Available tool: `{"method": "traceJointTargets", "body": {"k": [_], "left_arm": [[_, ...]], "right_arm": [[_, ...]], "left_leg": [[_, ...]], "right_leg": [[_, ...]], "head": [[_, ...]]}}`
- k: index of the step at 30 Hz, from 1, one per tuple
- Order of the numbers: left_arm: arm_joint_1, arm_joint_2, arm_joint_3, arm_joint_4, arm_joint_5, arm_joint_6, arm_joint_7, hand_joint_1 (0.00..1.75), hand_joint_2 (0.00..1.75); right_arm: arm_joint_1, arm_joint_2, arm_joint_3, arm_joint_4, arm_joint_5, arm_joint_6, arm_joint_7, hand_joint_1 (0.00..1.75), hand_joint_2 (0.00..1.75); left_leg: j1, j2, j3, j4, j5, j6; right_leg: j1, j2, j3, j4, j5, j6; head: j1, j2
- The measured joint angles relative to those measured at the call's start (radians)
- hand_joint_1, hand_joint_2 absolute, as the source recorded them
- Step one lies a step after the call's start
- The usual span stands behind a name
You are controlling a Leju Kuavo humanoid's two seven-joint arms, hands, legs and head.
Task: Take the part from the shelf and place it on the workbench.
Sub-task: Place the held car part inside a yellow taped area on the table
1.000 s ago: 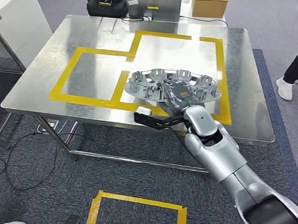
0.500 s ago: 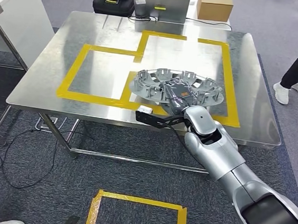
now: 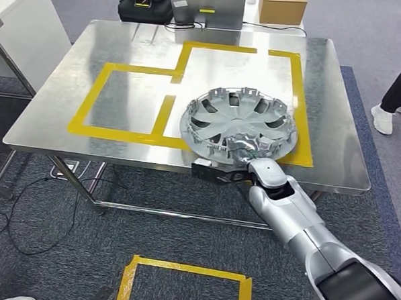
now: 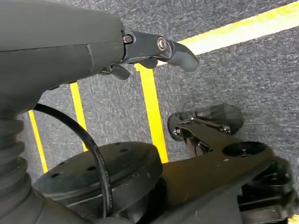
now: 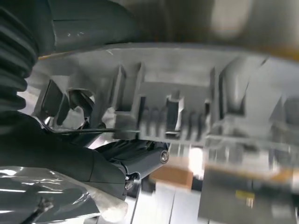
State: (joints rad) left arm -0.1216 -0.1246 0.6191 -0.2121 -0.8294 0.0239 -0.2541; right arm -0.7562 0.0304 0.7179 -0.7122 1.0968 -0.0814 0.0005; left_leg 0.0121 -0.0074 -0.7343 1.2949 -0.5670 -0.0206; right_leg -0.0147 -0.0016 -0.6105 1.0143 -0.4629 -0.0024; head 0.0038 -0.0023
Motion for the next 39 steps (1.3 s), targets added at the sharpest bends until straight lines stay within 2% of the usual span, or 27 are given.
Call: {"method": "traceJointTargets", "body": {"k": [1,3,5,8,9,11,13,14,15,16,18,19,20,23,25,26,28,29,30,31,33,34,35,36,39], "left_arm": [[0.000,0.000,0.000,0.000,0.000,0.000,-0.002,0.00,1.75],[0.000,0.002,0.000,0.000,-0.001,0.002,-0.003,0.00,1.75],[-0.002,0.002,0.001,0.000,-0.002,0.004,-0.003,0.00,1.75],[0.001,0.002,0.003,0.000,-0.005,0.008,-0.005,0.00,1.75],[0.002,0.003,0.003,0.000,-0.005,0.008,-0.006,0.00,1.75],[0.001,0.004,0.005,0.000,-0.005,0.008,-0.013,0.00,1.75],[0.001,0.004,0.009,0.000,-0.002,0.013,-0.020,0.00,0.87],[0.002,0.004,0.012,0.000,0.000,0.018,-0.022,0.00,0.44],[0.003,0.004,0.015,0.000,0.002,0.025,-0.023,0.00,0.00],[0.004,0.003,0.019,0.000,0.004,0.032,-0.023,0.00,0.00],[0.005,0.003,0.023,0.000,0.004,0.044,-0.023,0.00,0.00],[0.004,0.003,0.025,0.000,0.004,0.047,-0.023,0.00,0.00],[0.004,0.003,0.026,0.000,0.004,0.049,-0.023,0.00,0.00],[0.004,0.003,0.030,0.000,0.004,0.051,-0.024,0.00,0.00],[0.005,0.003,0.034,0.000,0.009,0.053,-0.025,0.00,0.00],[0.005,0.004,0.037,0.000,0.012,0.056,-0.025,0.00,0.00],[0.006,0.003,0.045,0.000,0.018,0.065,-0.025,0.00,0.00],[0.007,0.003,0.047,0.000,0.019,0.070,-0.025,0.00,0.00],[0.007,0.002,0.049,0.000,0.019,0.075,-0.025,0.00,0.00],[0.007,0.002,0.050,0.000,0.018,0.080,-0.025,0.00,0.00],[0.007,0.002,0.052,0.000,0.017,0.086,-0.025,0.00,0.00],[0.007,0.002,0.053,0.000,0.016,0.088,-0.025,0.00,0.00],[0.006,0.001,0.054,0.000,0.015,0.089,-0.025,0.00,0.00],[0.005,-0.001,0.055,0.000,0.013,0.091,-0.025,0.00,0.00],[0.006,-0.004,0.055,0.000,0.011,0.095,-0.025,0.00,0.00]], "right_arm": [[0.004,0.004,0.000,0.014,-0.009,0.012,-0.006,1.75,1.75],[0.004,0.011,0.001,0.038,-0.029,0.032,-0.020,1.75,1.75],[-0.002,0.017,0.002,0.059,-0.051,0.047,-0.034,1.75,1.75],[-0.011,0.022,0.005,0.082,-0.083,0.076,-0.058,0.44,0.44],[-0.015,0.023,0.007,0.087,-0.093,0.087,-0.067,0.00,0.00],[-0.024,0.023,0.010,0.096,-0.110,0.102,-0.082,0.00,0.00],[-0.027,0.023,0.014,0.102,-0.130,0.107,-0.095,0.00,0.00],[-0.027,0.023,0.017,0.103,-0.141,0.106,-0.101,0.00,0.00],[-0.026,0.023,0.020,0.103,-0.153,0.104,-0.105,0.00,0.00],[-0.027,0.023,0.022,0.101,-0.164,0.101,-0.109,0.00,0.00],[-0.034,0.023,0.028,0.092,-0.180,0.096,-0.114,0.00,0.00],[-0.038,0.024,0.030,0.086,-0.185,0.096,-0.115,0.00,0.00],[-0.042,0.024,0.032,0.082,-0.187,0.096,-0.117,0.00,0.00],[-0.043,0.025,0.039,0.073,-0.193,0.097,-0.118,0.00,0.00],[-0.039,0.024,0.041,0.066,-0.201,0.088,-0.117,0.00,0.00],[-0.037,0.024,0.041,0.057,-0.207,0.075,-0.117,0.00,0.00],[-0.028,0.023,0.042,0.024,-0.217,0.042,-0.114,0.00,0.00],[-0.020,0.022,0.042,-0.001,-0.220,0.027,-0.109,0.00,0.00],[-0.012,0.021,0.042,-0.027,-0.221,0.015,-0.101,0.00,0.00],[-0.004,0.019,0.041,-0.056,-0.221,0.006,-0.093,0.00,0.00],[0.006,0.015,0.041,-0.107,-0.216,-0.006,-0.081,0.00,0.00],[0.008,0.013,0.040,-0.129,-0.212,-0.013,-0.078,0.00,0.00],[0.010,0.012,0.040,-0.148,-0.210,-0.021,-0.077,0.00,0.00],[0.013,0.011,0.039,-0.163,-0.207,-0.028,-0.075,0.00,0.00],[0.030,0.007,0.038,-0.204,-0.205,-0.040,-0.074,0.00,0.00]], "left_leg": [[0.000,0.000,0.019,-0.041,0.030,0.001],[-0.001,0.001,0.083,-0.175,0.092,0.006],[-0.004,0.000,0.122,-0.256,0.110,0.013],[-0.005,0.000,0.127,-0.269,0.106,0.029],[-0.004,0.000,0.130,-0.272,0.108,0.036],[-0.001,0.001,0.133,-0.278,0.113,0.047],[-0.002,0.001,0.132,-0.277,0.113,0.052],[-0.003,0.001,0.133,-0.277,0.113,0.052],[-0.003,0.001,0.133,-0.277,0.113,0.052],[-0.003,0.000,0.134,-0.277,0.113,0.052],[-0.005,-0.001,0.135,-0.275,0.111,0.050],[-0.007,-0.001,0.134,-0.273,0.110,0.046],[-0.009,-0.001,0.133,-0.272,0.109,0.042],[-0.009,0.000,0.130,-0.272,0.110,0.027],[-0.007,0.000,0.118,-0.241,0.085,0.016],[-0.005,0.001,0.099,-0.196,0.058,0.011],[-0.001,0.002,0.046,-0.067,-0.006,0.002],[0.001,0.002,0.024,-0.017,-0.022,-0.001],[0.001,0.002,0.017,0.000,-0.019,-0.002],[0.003,0.002,0.026,-0.021,0.004,-0.003],[0.005,0.002,0.085,-0.146,0.070,-0.002],[0.005,0.001,0.113,-0.208,0.091,0.000],[0.003,0.001,0.131,-0.247,0.100,0.003],[0.001,0.000,0.137,-0.263,0.098,0.008],[0.000,0.001,0.138,-0.271,0.101,0.027]], "right_leg": [[0.000,0.001,0.001,0.000,0.000,0.000],[0.002,0.002,0.002,0.001,-0.002,0.005],[0.005,0.004,0.000,0.002,-0.002,0.015],[0.004,0.003,-0.001,0.000,-0.003,0.032],[0.003,0.003,-0.007,0.012,-0.014,0.037],[0.003,0.003,-0.047,0.094,-0.062,0.042],[0.003,0.003,-0.111,0.232,-0.118,0.044],[0.003,0.003,-0.134,0.277,-0.128,0.045],[0.003,0.003,-0.141,0.288,-0.120,0.044],[0.003,0.002,-0.127,0.256,-0.093,0.042],[0.005,0.002,-0.062,0.121,-0.028,0.034],[0.005,0.002,-0.029,0.059,-0.009,0.030],[0.007,0.002,-0.008,0.020,-0.002,0.027],[0.007,0.003,0.006,-0.003,-0.001,0.017],[0.002,0.001,0.010,-0.009,0.003,0.007],[0.000,0.000,0.011,-0.011,0.005,0.003],[0.000,0.001,0.011,-0.011,0.005,0.000],[0.000,0.001,0.011,-0.010,0.004,-0.001],[0.000,0.002,0.011,-0.010,0.004,-0.001],[0.000,0.003,0.011,-0.009,0.003,0.000],[-0.001,0.004,0.012,-0.006,0.001,0.005],[0.001,0.005,0.010,-0.003,-0.001,0.009],[0.002,0.006,0.008,-0.002,-0.001,0.015],[0.003,0.007,0.006,-0.002,0.000,0.020],[0.003,0.006,0.000,0.005,-0.004,0.038]], "head": [[0.000,0.000],[0.000,0.000],[0.001,0.000],[0.001,0.000],[0.002,0.000],[0.006,0.000],[0.008,0.000],[0.008,0.000],[0.009,0.000],[0.009,0.000],[0.009,0.000],[0.008,0.000],[0.008,0.000],[0.008,0.000],[0.005,0.000],[0.004,0.000],[0.003,0.000],[0.003,0.000],[0.003,0.000],[0.002,0.000],[0.003,0.000],[0.002,0.000],[0.002,0.000],[0.001,0.000],[0.002,0.000]]}}
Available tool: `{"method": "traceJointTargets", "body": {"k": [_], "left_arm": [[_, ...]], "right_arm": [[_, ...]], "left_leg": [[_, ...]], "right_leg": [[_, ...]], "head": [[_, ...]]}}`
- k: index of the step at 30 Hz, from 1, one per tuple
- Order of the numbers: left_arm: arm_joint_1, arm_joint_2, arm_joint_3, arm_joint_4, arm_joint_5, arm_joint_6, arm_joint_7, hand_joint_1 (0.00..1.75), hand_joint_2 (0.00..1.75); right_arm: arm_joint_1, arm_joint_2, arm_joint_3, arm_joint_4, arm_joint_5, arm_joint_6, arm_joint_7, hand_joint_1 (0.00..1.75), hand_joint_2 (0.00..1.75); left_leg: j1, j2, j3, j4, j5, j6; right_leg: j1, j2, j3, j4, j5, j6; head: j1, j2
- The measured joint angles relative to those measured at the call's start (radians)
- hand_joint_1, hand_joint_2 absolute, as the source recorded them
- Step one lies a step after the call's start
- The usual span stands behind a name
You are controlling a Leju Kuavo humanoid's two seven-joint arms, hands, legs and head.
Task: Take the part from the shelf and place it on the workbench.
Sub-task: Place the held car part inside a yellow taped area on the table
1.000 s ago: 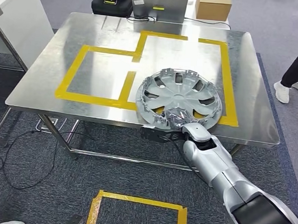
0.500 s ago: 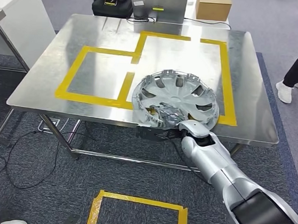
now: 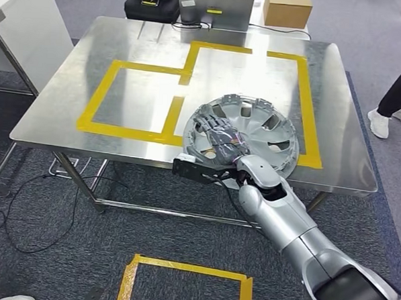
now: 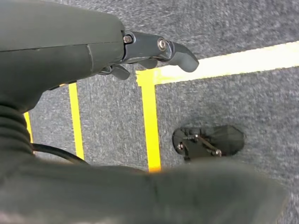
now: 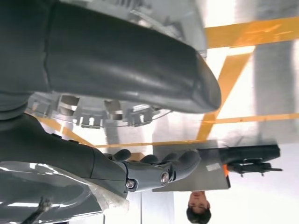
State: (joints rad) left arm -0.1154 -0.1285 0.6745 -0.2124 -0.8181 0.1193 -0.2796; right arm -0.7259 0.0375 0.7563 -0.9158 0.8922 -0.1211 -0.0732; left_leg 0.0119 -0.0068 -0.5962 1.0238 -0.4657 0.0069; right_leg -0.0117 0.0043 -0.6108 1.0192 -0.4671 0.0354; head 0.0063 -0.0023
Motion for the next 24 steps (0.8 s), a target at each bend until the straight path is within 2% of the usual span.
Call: {"method": "traceJointTargets", "body": {"k": [2,4,5,6,7,8,10,11,12,14,16,18,20,21,22,23,24], "left_arm": [[-0.002,-0.001,0.001,0.000,-0.001,0.002,0.000,0.00,0.00],[-0.003,-0.002,0.002,0.000,-0.001,0.003,0.000,0.00,0.00],[-0.003,-0.003,0.002,0.000,-0.002,0.003,0.000,0.00,0.00],[-0.002,-0.003,0.003,0.000,-0.003,0.004,0.000,0.00,0.00],[-0.002,-0.003,0.004,0.000,-0.005,0.005,0.000,0.00,0.00],[-0.002,-0.004,0.005,0.000,-0.006,0.006,0.000,0.00,0.00],[-0.003,-0.006,0.008,0.000,-0.008,0.009,-0.002,0.00,0.00],[-0.003,-0.007,0.009,0.000,-0.007,0.011,-0.004,0.00,0.00],[-0.003,-0.008,0.010,0.000,-0.007,0.013,-0.006,0.00,0.00],[-0.001,-0.009,0.014,0.000,-0.002,0.018,-0.012,0.00,0.00],[0.002,-0.010,0.020,0.000,0.009,0.026,-0.021,0.00,0.00],[0.003,-0.010,0.029,0.000,0.023,0.034,-0.034,0.00,0.00],[0.010,-0.010,0.042,0.000,0.038,0.042,-0.049,0.00,0.00],[0.014,-0.010,0.049,0.000,0.046,0.045,-0.056,0.00,0.00],[0.019,-0.010,0.056,0.000,0.054,0.048,-0.063,0.00,0.00],[0.024,-0.010,0.063,0.000,0.062,0.051,-0.069,0.00,0.00],[0.027,-0.009,0.071,0.000,0.070,0.054,-0.075,0.00,0.00]], "right_arm": [[0.006,-0.004,-0.001,-0.019,0.000,-0.003,0.000,0.00,0.00],[0.012,-0.008,-0.002,-0.030,-0.002,-0.002,0.000,0.00,0.00],[0.017,-0.010,-0.002,-0.033,-0.004,0.002,0.000,0.00,0.00],[0.023,-0.011,-0.002,-0.034,-0.009,0.009,0.000,0.00,0.00],[0.027,-0.012,-0.002,-0.034,-0.015,0.017,-0.002,0.00,0.00],[0.030,-0.013,-0.002,-0.035,-0.023,0.024,-0.006,0.00,0.00],[0.032,-0.013,-0.005,-0.041,-0.045,0.024,-0.016,0.00,0.00],[0.035,-0.013,-0.007,-0.047,-0.057,0.016,-0.021,0.00,0.00],[0.042,-0.014,-0.012,-0.058,-0.071,0.003,-0.024,0.00,0.00],[0.067,-0.014,-0.031,-0.092,-0.108,-0.032,-0.030,0.00,0.00],[0.100,-0.015,-0.063,-0.147,-0.171,-0.066,-0.042,0.00,0.00],[0.138,-0.015,-0.102,-0.218,-0.268,-0.092,-0.058,0.00,0.00],[0.189,-0.017,-0.152,-0.296,-0.387,-0.111,-0.073,0.00,0.00],[0.219,-0.019,-0.180,-0.336,-0.447,-0.119,-0.079,0.00,0.00],[0.248,-0.023,-0.208,-0.374,-0.502,-0.130,-0.084,0.00,0.00],[0.276,-0.028,-0.237,-0.412,-0.549,-0.145,-0.088,0.00,0.00],[0.301,-0.033,-0.266,-0.447,-0.585,-0.165,-0.093,0.00,0.00]], "left_leg": [[0.002,0.001,0.002,-0.005,0.004,0.013],[0.000,0.002,0.002,-0.005,0.003,0.021],[-0.001,0.002,0.002,-0.005,0.003,0.022],[-0.002,0.002,0.002,-0.005,0.003,0.023],[-0.003,0.001,0.002,-0.005,0.003,0.023],[-0.004,0.001,0.003,-0.005,0.002,0.023],[-0.007,0.001,0.003,-0.003,0.000,0.020],[-0.009,0.001,0.002,-0.002,0.000,0.017],[-0.010,0.001,0.000,-0.002,0.000,0.014],[-0.010,0.001,0.000,-0.003,0.001,0.005],[-0.008,0.002,-0.006,0.014,-0.014,-0.006],[-0.005,0.003,-0.044,0.100,-0.064,-0.018],[-0.001,0.003,-0.105,0.230,-0.119,-0.025],[0.000,0.003,-0.123,0.269,-0.126,-0.027],[0.001,0.003,-0.126,0.273,-0.114,-0.028],[0.003,0.003,-0.109,0.236,-0.085,-0.028],[0.004,0.003,-0.078,0.170,-0.046,-0.027]], "right_leg": [[0.000,-0.001,-0.032,0.067,-0.041,0.008],[0.000,-0.001,-0.094,0.197,-0.105,0.011],[0.000,-0.001,-0.121,0.253,-0.125,0.011],[0.000,-0.001,-0.135,0.282,-0.129,0.010],[0.000,-0.001,-0.129,0.270,-0.112,0.008],[0.000,-0.002,-0.104,0.218,-0.080,0.005],[0.002,-0.002,-0.030,0.073,-0.021,-0.005],[0.004,-0.003,-0.002,0.022,-0.008,-0.008],[0.006,-0.003,0.012,-0.003,-0.006,-0.011],[0.007,-0.002,0.018,-0.011,-0.007,-0.017],[0.003,-0.004,0.021,-0.016,-0.004,-0.025],[-0.001,-0.006,0.025,-0.020,-0.003,-0.033],[-0.001,-0.008,0.025,-0.019,-0.006,-0.037],[-0.001,-0.008,0.026,-0.019,-0.007,-0.038],[-0.001,-0.008,0.027,-0.018,-0.008,-0.037],[-0.002,-0.007,0.029,-0.018,-0.009,-0.036],[-0.002,-0.006,0.031,-0.017,-0.011,-0.033]], "head": [[0.004,0.000],[0.007,0.000],[0.007,0.000],[0.007,0.000],[0.007,0.000],[0.007,0.000],[0.007,0.000],[0.006,0.000],[0.006,0.000],[0.006,0.000],[0.004,0.000],[0.001,0.000],[-0.001,0.000],[-0.001,0.000],[-0.001,0.000],[-0.001,0.000],[-0.001,0.000]]}}
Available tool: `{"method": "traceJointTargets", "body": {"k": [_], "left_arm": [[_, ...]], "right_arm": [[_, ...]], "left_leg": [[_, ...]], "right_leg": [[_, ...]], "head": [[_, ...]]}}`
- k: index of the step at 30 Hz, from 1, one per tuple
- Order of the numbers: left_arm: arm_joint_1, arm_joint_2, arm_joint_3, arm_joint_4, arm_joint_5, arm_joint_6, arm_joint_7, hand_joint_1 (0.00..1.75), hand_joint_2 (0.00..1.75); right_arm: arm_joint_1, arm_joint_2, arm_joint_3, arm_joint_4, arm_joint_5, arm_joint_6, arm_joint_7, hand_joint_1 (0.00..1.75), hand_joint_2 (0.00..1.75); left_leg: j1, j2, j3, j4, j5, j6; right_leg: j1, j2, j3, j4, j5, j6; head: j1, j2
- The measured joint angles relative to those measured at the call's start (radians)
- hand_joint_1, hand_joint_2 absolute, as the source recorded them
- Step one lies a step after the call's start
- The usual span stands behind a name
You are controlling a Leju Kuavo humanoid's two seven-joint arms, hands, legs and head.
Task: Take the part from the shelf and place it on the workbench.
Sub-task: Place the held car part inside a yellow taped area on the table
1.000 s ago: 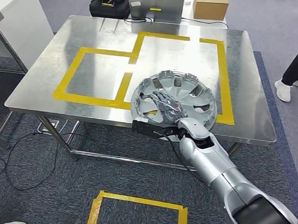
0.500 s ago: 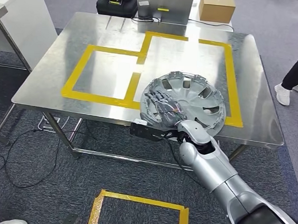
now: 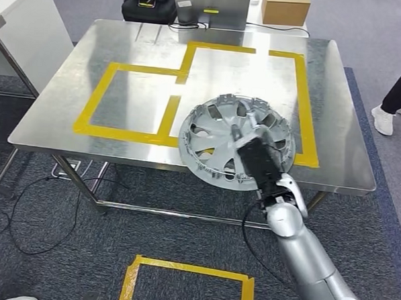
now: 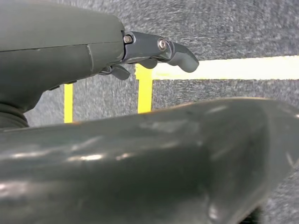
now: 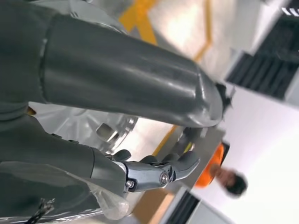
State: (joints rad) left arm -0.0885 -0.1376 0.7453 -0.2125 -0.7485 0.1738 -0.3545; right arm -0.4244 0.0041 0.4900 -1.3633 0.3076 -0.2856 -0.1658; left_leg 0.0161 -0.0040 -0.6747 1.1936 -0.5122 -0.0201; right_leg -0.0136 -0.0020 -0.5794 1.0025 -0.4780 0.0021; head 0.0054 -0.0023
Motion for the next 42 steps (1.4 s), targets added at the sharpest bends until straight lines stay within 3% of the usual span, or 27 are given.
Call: {"method": "traceJointTargets", "body": {"k": [2,3,7,9,11,12,13,14,16,18,21,23,26,27,28,29,30,31,33,34,37,39,42], "left_arm": [[0.005,0.001,0.015,0.000,0.012,0.006,-0.010,0.00,0.00],[0.008,0.002,0.022,0.000,0.016,0.008,-0.014,0.00,0.00],[0.026,0.003,0.044,0.000,0.024,0.013,-0.025,0.00,0.00],[0.028,0.004,0.052,0.000,0.026,0.014,-0.028,0.00,0.00],[0.029,0.004,0.060,0.000,0.027,0.014,-0.029,0.00,0.00],[0.030,0.004,0.064,0.000,0.027,0.013,-0.029,0.00,0.00],[0.032,0.004,0.068,0.000,0.027,0.012,-0.029,0.00,0.00],[0.033,0.004,0.071,0.000,0.028,0.011,-0.029,0.00,0.00],[0.033,0.004,0.074,0.000,0.028,0.010,-0.029,0.00,0.00],[0.031,0.004,0.076,0.000,0.028,0.009,-0.030,0.00,0.00],[0.031,0.004,0.084,0.000,0.030,0.007,-0.032,0.00,0.00],[0.031,0.006,0.092,0.000,0.035,0.003,-0.035,0.00,0.00],[0.032,0.007,0.101,0.000,0.040,-0.006,-0.041,0.00,0.00],[0.033,0.007,0.105,0.000,0.042,-0.008,-0.043,0.00,0.00],[0.034,0.008,0.109,0.000,0.045,-0.009,-0.043,0.00,0.00],[0.035,0.008,0.113,0.000,0.048,-0.010,-0.044,0.00,0.00],[0.035,0.009,0.118,0.000,0.051,-0.012,-0.044,0.00,0.00],[0.035,0.010,0.122,0.000,0.053,-0.014,-0.044,0.00,0.00],[0.032,0.012,0.127,0.000,0.057,-0.016,-0.044,0.00,0.00],[0.031,0.012,0.129,0.000,0.057,-0.017,-0.044,0.00,0.00],[0.031,0.011,0.137,0.000,0.059,-0.017,-0.043,0.00,0.00],[0.031,0.010,0.141,0.000,0.059,-0.016,-0.043,0.00,0.00],[0.031,0.010,0.145,0.000,0.059,-0.012,-0.042,0.00,0.00]], "right_arm": [[0.048,-0.011,-0.058,-0.069,-0.043,-0.050,-0.016,0.00,0.00],[0.073,-0.017,-0.085,-0.104,-0.054,-0.077,-0.027,0.00,0.00],[0.181,-0.040,-0.186,-0.248,-0.116,-0.142,-0.090,0.00,0.00],[0.223,-0.053,-0.229,-0.305,-0.175,-0.130,-0.117,0.00,0.00],[0.266,-0.068,-0.270,-0.348,-0.226,-0.108,-0.142,0.00,0.00],[0.288,-0.075,-0.291,-0.364,-0.241,-0.100,-0.153,0.00,0.00],[0.309,-0.079,-0.312,-0.380,-0.250,-0.095,-0.164,0.00,0.00],[0.327,-0.083,-0.330,-0.395,-0.255,-0.091,-0.173,0.00,0.00],[0.352,-0.088,-0.359,-0.424,-0.259,-0.087,-0.183,0.00,0.00],[0.367,-0.092,-0.379,-0.447,-0.260,-0.085,-0.187,0.00,0.00],[0.394,-0.094,-0.402,-0.473,-0.249,-0.090,-0.201,0.00,0.00],[0.421,-0.094,-0.422,-0.496,-0.237,-0.097,-0.228,0.00,0.00],[0.476,-0.093,-0.455,-0.542,-0.212,-0.101,-0.278,0.00,0.00],[0.495,-0.093,-0.464,-0.555,-0.202,-0.097,-0.291,0.00,0.00],[0.512,-0.093,-0.471,-0.567,-0.193,-0.091,-0.299,0.00,0.00],[0.527,-0.093,-0.476,-0.578,-0.185,-0.083,-0.304,0.00,0.00],[0.539,-0.093,-0.481,-0.588,-0.177,-0.074,-0.308,0.00,0.00],[0.548,-0.093,-0.484,-0.597,-0.170,-0.065,-0.310,0.00,0.00],[0.559,-0.093,-0.488,-0.610,-0.158,-0.054,-0.312,0.00,0.00],[0.564,-0.094,-0.490,-0.614,-0.154,-0.050,-0.313,0.00,0.00],[0.572,-0.094,-0.490,-0.625,-0.140,-0.039,-0.318,0.00,0.00],[0.579,-0.094,-0.491,-0.632,-0.130,-0.034,-0.322,0.00,0.00],[0.600,-0.094,-0.492,-0.636,-0.122,-0.032,-0.326,0.00,0.00]], "left_leg": [[-0.001,-0.001,0.058,-0.121,0.043,0.005],[-0.002,-0.002,0.072,-0.153,0.047,0.009],[-0.005,-0.003,0.080,-0.170,0.042,0.035],[-0.003,-0.002,0.084,-0.176,0.045,0.048],[-0.005,-0.002,0.084,-0.176,0.045,0.054],[-0.006,-0.002,0.084,-0.176,0.045,0.055],[-0.008,-0.002,0.084,-0.176,0.045,0.055],[-0.008,-0.002,0.084,-0.176,0.045,0.055],[-0.009,-0.002,0.086,-0.175,0.044,0.053],[-0.013,-0.002,0.087,-0.173,0.041,0.046],[-0.015,-0.002,0.089,-0.174,0.042,0.032],[-0.014,-0.001,0.082,-0.151,0.022,0.021],[-0.010,-0.001,0.015,0.014,-0.072,0.007],[-0.009,-0.001,-0.009,0.072,-0.094,0.006],[-0.009,-0.001,-0.020,0.101,-0.098,0.005],[-0.009,-0.001,-0.014,0.093,-0.082,0.007],[-0.010,-0.001,0.009,0.047,-0.051,0.010],[-0.011,-0.001,0.042,-0.021,-0.014,0.016],[-0.014,0.000,0.098,-0.139,0.025,0.027],[-0.017,0.000,0.109,-0.167,0.029,0.031],[-0.017,0.000,0.111,-0.183,0.029,0.041],[-0.012,0.001,0.112,-0.191,0.037,0.053],[-0.011,0.002,0.108,-0.192,0.041,0.059]], "right_leg": [[0.003,0.001,0.000,0.004,-0.005,0.009],[0.004,0.001,-0.001,0.005,-0.006,0.015],[0.001,0.001,-0.006,0.009,-0.016,0.038],[-0.001,0.001,-0.042,0.081,-0.060,0.045],[-0.001,0.002,-0.107,0.221,-0.124,0.050],[0.000,0.002,-0.134,0.277,-0.142,0.051],[0.000,0.002,-0.145,0.297,-0.141,0.051],[0.000,0.002,-0.135,0.274,-0.120,0.049],[0.000,0.001,-0.064,0.134,-0.053,0.044],[0.002,0.001,0.000,0.022,-0.020,0.037],[0.004,0.002,0.015,0.000,-0.017,0.025],[0.001,-0.001,0.018,-0.003,-0.014,0.015],[-0.002,-0.007,0.021,-0.005,-0.015,0.004],[-0.001,-0.007,0.022,-0.005,-0.015,0.003],[-0.001,-0.007,0.022,-0.005,-0.016,0.002],[-0.001,-0.005,0.023,-0.004,-0.016,0.002],[0.000,-0.003,0.025,-0.004,-0.017,0.002],[0.000,-0.002,0.027,-0.004,-0.017,0.003],[0.004,0.001,0.027,-0.002,-0.019,0.009],[0.004,0.001,0.025,-0.001,-0.020,0.013],[0.002,0.001,0.020,0.000,-0.021,0.031],[0.002,0.001,-0.001,0.044,-0.056,0.040],[0.000,0.001,-0.081,0.224,-0.147,0.049]], "head": [[0.000,0.000],[0.000,0.000],[0.002,0.000],[0.006,0.000],[0.010,0.000],[0.011,0.000],[0.011,0.000],[0.011,0.000],[0.011,0.000],[0.011,0.000],[0.010,0.000],[0.008,0.000],[0.002,0.000],[0.003,0.000],[0.002,0.000],[0.002,0.000],[0.002,0.000],[0.002,0.000],[0.003,0.000],[0.004,0.000],[0.004,0.000],[0.007,0.000],[0.012,0.000]]}}
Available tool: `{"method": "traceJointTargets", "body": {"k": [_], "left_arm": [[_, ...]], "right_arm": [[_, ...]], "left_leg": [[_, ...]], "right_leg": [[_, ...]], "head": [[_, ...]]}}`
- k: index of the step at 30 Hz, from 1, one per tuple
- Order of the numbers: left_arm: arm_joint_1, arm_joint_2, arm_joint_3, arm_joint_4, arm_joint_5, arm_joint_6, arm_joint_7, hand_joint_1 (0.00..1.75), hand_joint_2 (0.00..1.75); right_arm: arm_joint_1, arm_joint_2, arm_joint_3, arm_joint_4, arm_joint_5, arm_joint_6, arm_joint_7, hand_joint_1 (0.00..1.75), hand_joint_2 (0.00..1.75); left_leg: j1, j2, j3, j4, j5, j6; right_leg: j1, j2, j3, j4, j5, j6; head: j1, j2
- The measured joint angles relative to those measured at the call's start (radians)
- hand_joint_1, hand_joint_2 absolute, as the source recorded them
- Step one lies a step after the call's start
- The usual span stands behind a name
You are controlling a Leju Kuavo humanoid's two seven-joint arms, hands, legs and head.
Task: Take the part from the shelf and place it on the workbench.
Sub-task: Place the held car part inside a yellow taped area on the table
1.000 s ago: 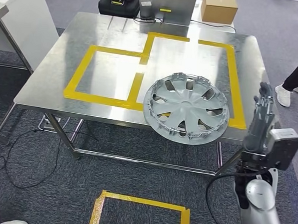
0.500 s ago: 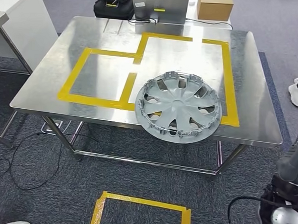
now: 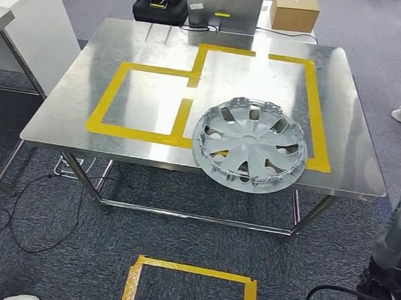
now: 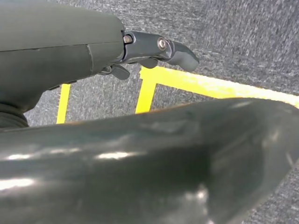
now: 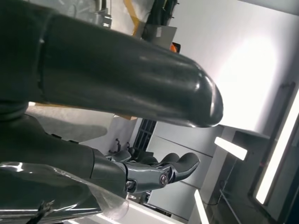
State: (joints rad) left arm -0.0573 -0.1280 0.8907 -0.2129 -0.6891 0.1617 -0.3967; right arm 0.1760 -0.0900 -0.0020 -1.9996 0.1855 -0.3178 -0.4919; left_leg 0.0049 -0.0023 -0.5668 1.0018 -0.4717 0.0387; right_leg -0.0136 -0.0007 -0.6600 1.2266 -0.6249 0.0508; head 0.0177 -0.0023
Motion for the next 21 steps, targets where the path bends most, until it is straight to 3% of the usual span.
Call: {"method": "traceJointTargets", "body": {"k": [1,2,3,4,6,7,10,12,15,16,17,18,21], "left_arm": [[0.001,-0.001,0.001,0.000,0.000,0.002,0.001,0.00,0.00],[0.002,-0.001,0.002,0.000,0.000,0.003,0.003,0.00,0.00],[0.002,-0.002,0.002,0.000,0.000,0.003,0.004,0.00,0.00],[0.002,-0.002,0.002,0.000,0.000,0.004,0.004,0.00,0.00],[0.001,-0.003,0.003,0.000,0.000,0.005,0.005,0.00,0.00],[0.001,-0.002,0.004,0.000,-0.001,0.005,0.005,0.00,0.00],[0.001,-0.002,0.008,0.000,-0.001,0.006,0.006,0.00,0.00],[0.001,-0.001,0.010,0.000,-0.002,0.008,0.007,0.00,0.00],[0.001,-0.002,0.015,0.000,-0.004,0.010,0.010,0.00,0.00],[0.002,-0.003,0.016,0.000,-0.005,0.011,0.011,0.00,0.00],[0.002,-0.003,0.017,0.000,-0.005,0.012,0.011,0.00,0.00],[0.002,-0.003,0.018,0.000,-0.005,0.013,0.011,0.00,0.00],[0.001,-0.001,0.020,0.000,-0.005,0.016,0.011,0.00,0.00]], "right_arm": [[0.009,0.000,-0.001,0.000,0.003,0.000,-0.001,0.00,0.00],[0.018,0.000,-0.003,-0.001,0.007,0.001,-0.002,0.00,0.00],[0.023,0.000,-0.005,-0.001,0.010,0.001,-0.002,0.00,0.00],[0.028,0.000,-0.008,-0.003,0.013,0.002,-0.003,0.00,0.00],[0.032,0.000,-0.013,-0.007,0.017,0.002,-0.004,0.00,0.00],[0.035,0.000,-0.016,-0.009,0.019,0.002,-0.005,0.00,0.00],[0.039,0.000,-0.021,-0.012,0.022,0.002,-0.005,0.00,0.00],[0.039,0.000,-0.023,-0.015,0.024,0.002,-0.006,0.00,0.00],[0.041,0.000,-0.025,-0.017,0.030,0.003,-0.005,0.00,0.00],[0.042,0.000,-0.026,-0.017,0.033,0.004,-0.005,0.00,0.00],[0.044,0.000,-0.028,-0.017,0.036,0.005,-0.004,0.00,0.00],[0.046,0.000,-0.029,-0.017,0.038,0.006,-0.004,0.00,0.00],[0.050,0.000,-0.030,-0.018,0.050,0.006,-0.003,0.00,0.00]], "left_leg": [[0.000,0.000,-0.001,0.000,0.000,0.000],[0.000,0.000,-0.001,0.001,0.001,-0.001],[0.001,0.000,-0.001,0.002,0.001,-0.001],[0.001,0.000,-0.001,0.004,0.001,-0.003],[-0.002,-0.001,-0.004,0.011,-0.001,-0.011],[-0.005,-0.001,-0.006,0.014,-0.001,-0.017],[-0.004,-0.002,-0.010,0.017,0.002,-0.032],[-0.002,-0.001,-0.023,0.054,-0.031,-0.042],[0.000,0.000,-0.086,0.228,-0.137,-0.052],[0.000,0.000,-0.101,0.274,-0.156,-0.052],[0.000,0.000,-0.100,0.288,-0.156,-0.051],[-0.001,0.000,-0.081,0.263,-0.138,-0.048],[-0.006,-0.001,0.028,0.069,-0.058,-0.028]], "right_leg": [[0.000,0.000,-0.017,0.040,-0.010,0.002],[-0.001,0.000,-0.017,0.044,-0.002,0.004],[-0.002,0.000,0.004,0.007,0.025,0.005],[-0.004,-0.001,0.040,-0.061,0.059,0.005],[-0.005,0.001,0.107,-0.185,0.100,0.002],[-0.005,0.002,0.124,-0.217,0.106,-0.002],[-0.003,0.004,0.125,-0.223,0.111,-0.022],[-0.005,0.001,0.122,-0.225,0.119,-0.035],[-0.004,-0.003,0.112,-0.226,0.126,-0.046],[-0.003,-0.003,0.108,-0.225,0.128,-0.047],[-0.001,-0.003,0.105,-0.225,0.131,-0.048],[0.000,-0.003,0.102,-0.224,0.133,-0.048],[0.005,-0.003,0.098,-0.222,0.139,-0.043]], "head": [[0.000,0.000],[0.000,0.000],[0.000,0.000],[0.000,0.000],[0.001,0.000],[0.000,0.000],[0.000,0.000],[-0.002,0.000],[-0.005,0.000],[-0.005,0.000],[-0.005,0.000],[-0.005,0.000],[-0.005,0.000]]}}
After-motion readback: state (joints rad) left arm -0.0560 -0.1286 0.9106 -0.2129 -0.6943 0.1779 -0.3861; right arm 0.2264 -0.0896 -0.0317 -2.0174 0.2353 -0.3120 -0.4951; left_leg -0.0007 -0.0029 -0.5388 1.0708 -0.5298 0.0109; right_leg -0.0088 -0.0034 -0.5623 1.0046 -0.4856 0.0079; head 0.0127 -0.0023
